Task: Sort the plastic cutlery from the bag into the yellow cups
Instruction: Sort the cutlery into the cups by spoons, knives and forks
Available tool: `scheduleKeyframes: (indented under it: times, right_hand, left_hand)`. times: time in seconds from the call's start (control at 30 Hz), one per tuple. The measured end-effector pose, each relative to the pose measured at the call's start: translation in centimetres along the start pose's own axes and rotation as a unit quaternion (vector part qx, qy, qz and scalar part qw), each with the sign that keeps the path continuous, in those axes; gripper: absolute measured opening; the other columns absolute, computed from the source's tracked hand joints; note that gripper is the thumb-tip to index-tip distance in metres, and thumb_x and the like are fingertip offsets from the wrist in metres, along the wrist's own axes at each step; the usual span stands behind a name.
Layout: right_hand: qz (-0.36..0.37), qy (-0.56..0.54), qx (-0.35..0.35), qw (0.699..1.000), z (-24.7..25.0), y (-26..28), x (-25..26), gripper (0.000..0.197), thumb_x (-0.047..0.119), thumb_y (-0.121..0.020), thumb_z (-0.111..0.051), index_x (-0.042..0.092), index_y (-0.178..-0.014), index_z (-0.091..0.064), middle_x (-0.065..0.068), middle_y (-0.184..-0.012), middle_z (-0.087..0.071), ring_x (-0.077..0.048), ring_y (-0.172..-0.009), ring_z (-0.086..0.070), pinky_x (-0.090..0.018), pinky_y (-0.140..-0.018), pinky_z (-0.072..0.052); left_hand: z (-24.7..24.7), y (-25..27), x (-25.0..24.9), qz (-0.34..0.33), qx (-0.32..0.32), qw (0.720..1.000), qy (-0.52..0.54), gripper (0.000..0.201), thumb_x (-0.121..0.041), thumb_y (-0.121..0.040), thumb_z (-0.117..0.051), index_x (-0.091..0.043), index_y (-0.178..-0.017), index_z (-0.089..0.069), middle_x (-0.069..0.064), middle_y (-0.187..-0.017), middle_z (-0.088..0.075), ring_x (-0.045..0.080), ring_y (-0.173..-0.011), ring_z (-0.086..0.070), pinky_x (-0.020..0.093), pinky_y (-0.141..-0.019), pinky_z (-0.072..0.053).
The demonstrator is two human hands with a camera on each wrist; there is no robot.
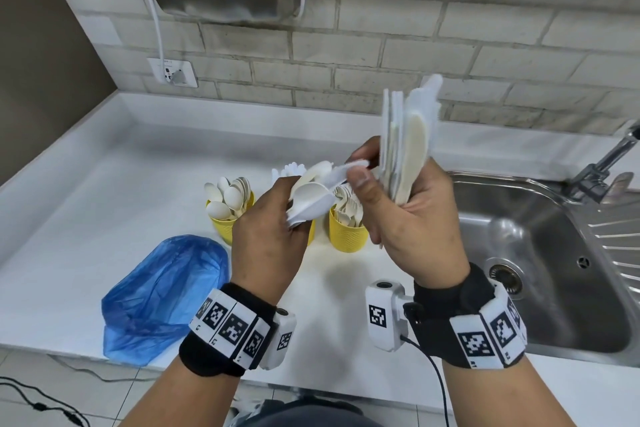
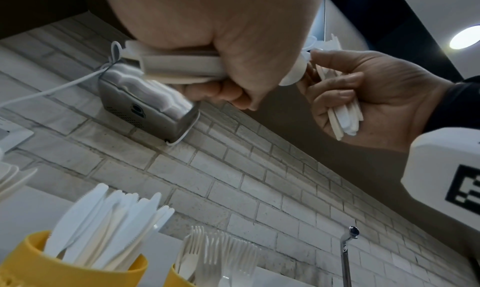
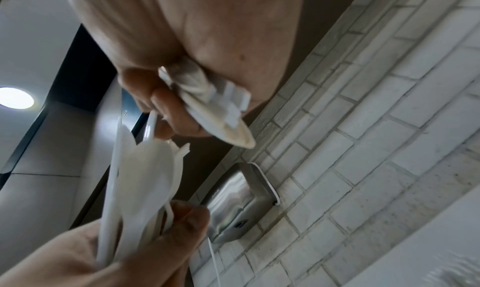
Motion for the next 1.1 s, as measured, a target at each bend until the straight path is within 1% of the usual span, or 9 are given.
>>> scheduleKeyframes:
  times: [0.13,0.2,0.27,0.33,0.4,0.53,0.7,0.87,1.1]
  right_hand:
    - [-0.025,0.000,0.002,1.000,-0.6,0.4,-0.2,0.005,0.005,-0.095,-0.068,0.001,-0.098,-0.069,0.023,-0.058,-0.061,0.003,-0.049,-0.057,-0.011,-0.055,-0.044]
    - [-0.016,-0.030,-0.034,0.999,0.0,0.3,0.3,0.013,0.010,-0.098,-0.062,-0.002,-0.096,-0.067,0.017,-0.060,-0.063,-0.004,-0.039,-0.049,-0.020,-0.045,-0.042]
    - [0.004,-0.060,-0.068,0.996,0.5,0.1,1.0,0.017,0.009,-0.104,-0.054,-0.003,-0.094,-0.061,0.000,-0.078,-0.073,-0.017,-0.033,-0.042,-0.026,-0.041,-0.038]
    - [0.012,-0.089,-0.114,0.989,1.4,-0.2,1.2,0.018,0.010,-0.108,-0.048,0.006,-0.092,-0.055,-0.016,-0.092,-0.076,-0.025,-0.032,-0.038,-0.028,-0.041,-0.037]
    - [0.017,-0.109,-0.183,0.977,2.5,-0.3,1.0,0.020,0.012,-0.110,-0.047,0.012,-0.091,-0.053,-0.018,-0.088,-0.076,-0.025,-0.031,-0.040,-0.027,-0.041,-0.038]
    - [0.013,-0.153,-0.358,0.921,5.5,0.0,-0.1,0.013,0.015,-0.109,-0.049,0.012,-0.097,-0.053,-0.013,-0.074,-0.072,-0.022,-0.040,-0.051,-0.026,-0.044,-0.042]
    - [-0.038,-0.241,-0.486,0.839,7.8,0.2,-2.1,0.015,0.020,-0.107,-0.053,0.006,-0.110,-0.056,-0.010,-0.066,-0.057,-0.025,-0.058,-0.054,-0.043,-0.067,-0.059]
    - [-0.043,-0.272,-0.445,0.852,7.1,-0.1,-1.9,0.011,0.025,-0.109,-0.050,0.014,-0.110,-0.047,-0.004,-0.069,-0.050,-0.020,-0.045,-0.036,-0.031,-0.052,-0.044]
    - [-0.029,-0.192,-0.217,0.957,3.5,-0.2,-1.5,0.005,0.017,-0.101,-0.064,0.011,-0.101,-0.063,-0.002,-0.072,-0.051,-0.012,-0.040,-0.038,-0.024,-0.044,-0.040]
  left_hand:
    - [0.1,0.2,-0.4,-0.009,0.013,0.999,-0.031,0.046,-0.004,-0.081,-0.077,-0.027,-0.114,-0.056,0.001,-0.085,-0.072,0.018,-0.081,-0.053,0.023,-0.058,-0.029]
    - [0.1,0.3,-0.1,-0.004,0.020,0.999,-0.050,0.041,-0.006,-0.080,-0.080,-0.022,-0.114,-0.062,-0.001,-0.086,-0.072,0.018,-0.081,-0.054,0.024,-0.058,-0.029]
    - [0.2,0.4,0.2,0.004,0.024,0.998,-0.064,0.038,-0.009,-0.081,-0.081,-0.018,-0.115,-0.066,-0.003,-0.087,-0.072,0.018,-0.077,-0.058,0.024,-0.058,-0.032]
    - [0.3,0.4,0.2,0.004,0.028,0.997,-0.068,0.036,-0.010,-0.083,-0.079,-0.018,-0.116,-0.066,-0.002,-0.087,-0.071,0.023,-0.076,-0.063,0.025,-0.059,-0.036]
    - [0.3,0.5,0.1,0.000,0.036,0.997,-0.068,0.036,-0.010,-0.084,-0.076,-0.018,-0.117,-0.065,-0.001,-0.086,-0.071,0.027,-0.074,-0.065,0.026,-0.058,-0.038]
    - [0.4,0.6,0.0,0.004,0.046,0.996,-0.074,0.030,-0.011,-0.085,-0.073,-0.015,-0.113,-0.066,-0.001,-0.082,-0.069,0.029,-0.071,-0.064,0.026,-0.057,-0.035]
    - [0.0,0.6,-0.1,0.012,0.061,0.996,-0.064,0.022,-0.023,-0.090,-0.064,-0.016,-0.110,-0.062,-0.001,-0.080,-0.066,0.032,-0.068,-0.062,0.029,-0.055,-0.038]
    - [-0.8,0.6,-0.7,-0.005,0.077,0.995,-0.058,0.024,-0.022,-0.088,-0.066,-0.014,-0.110,-0.061,0.001,-0.080,-0.067,0.033,-0.067,-0.063,0.029,-0.054,-0.037]
    - [-1.4,0.4,-0.3,0.009,0.085,0.994,-0.074,0.020,-0.019,-0.089,-0.069,-0.013,-0.106,-0.059,0.003,-0.078,-0.066,0.036,-0.066,-0.062,0.030,-0.054,-0.035]
Point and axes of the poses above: each hand's wrist, its own y-axis away from the middle knuckle, its own z-axis out of the back of the hand, x = y × z, the point moved 5 cm from there along -y, towards the middle knuckle
